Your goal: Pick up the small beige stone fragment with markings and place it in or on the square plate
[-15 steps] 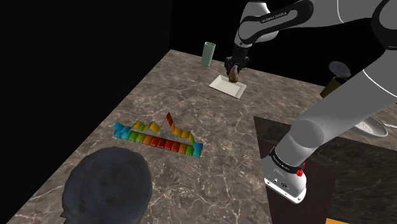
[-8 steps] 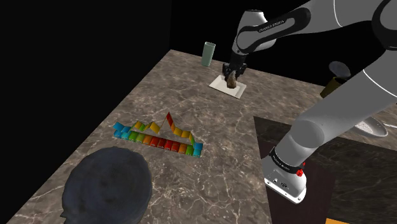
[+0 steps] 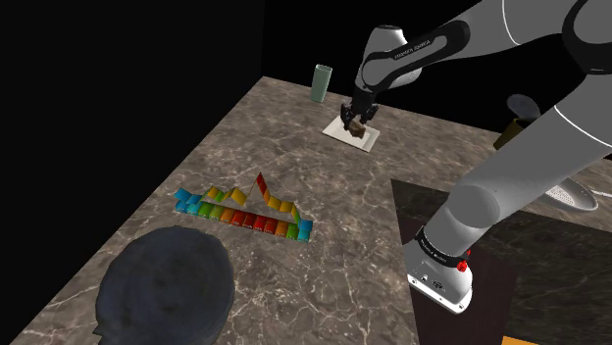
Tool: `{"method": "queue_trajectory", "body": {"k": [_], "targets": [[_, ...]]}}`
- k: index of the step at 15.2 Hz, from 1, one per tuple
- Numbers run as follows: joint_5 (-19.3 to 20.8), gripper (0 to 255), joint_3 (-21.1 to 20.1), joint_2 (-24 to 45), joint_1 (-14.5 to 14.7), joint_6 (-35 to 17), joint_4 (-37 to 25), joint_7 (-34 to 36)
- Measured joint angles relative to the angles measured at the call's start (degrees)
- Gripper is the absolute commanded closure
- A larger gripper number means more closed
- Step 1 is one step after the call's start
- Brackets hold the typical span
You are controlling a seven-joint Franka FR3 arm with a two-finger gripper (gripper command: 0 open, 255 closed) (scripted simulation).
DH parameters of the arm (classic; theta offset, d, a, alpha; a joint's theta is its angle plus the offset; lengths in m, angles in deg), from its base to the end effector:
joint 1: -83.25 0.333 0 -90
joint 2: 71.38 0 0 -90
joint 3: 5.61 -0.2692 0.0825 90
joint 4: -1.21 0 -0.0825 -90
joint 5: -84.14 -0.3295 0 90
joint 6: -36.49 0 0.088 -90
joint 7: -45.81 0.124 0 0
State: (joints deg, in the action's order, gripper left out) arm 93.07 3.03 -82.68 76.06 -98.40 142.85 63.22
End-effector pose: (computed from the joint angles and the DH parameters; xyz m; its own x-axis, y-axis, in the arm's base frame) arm 0.4133 -0.1204 0.3453 0.8876 -0.4504 0.0971 -0.4571 -0.8872 0.0628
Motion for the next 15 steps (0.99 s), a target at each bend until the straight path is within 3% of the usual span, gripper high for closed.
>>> {"method": "queue_trajectory", "body": {"k": [3, 4, 10, 15], "targets": [[0.0, 255, 0.0, 0.1, 0.0, 0.2, 0.0, 0.0], [0.0, 0, 0.0, 0.2, 0.0, 0.2, 0.0, 0.0], [-0.1, 0, 0.0, 0.3, 0.0, 0.4, 0.3, 0.0], [-0.3, 0, -0.7, -3.9, 0.3, 7.5, -2.5, 0.1]]}}
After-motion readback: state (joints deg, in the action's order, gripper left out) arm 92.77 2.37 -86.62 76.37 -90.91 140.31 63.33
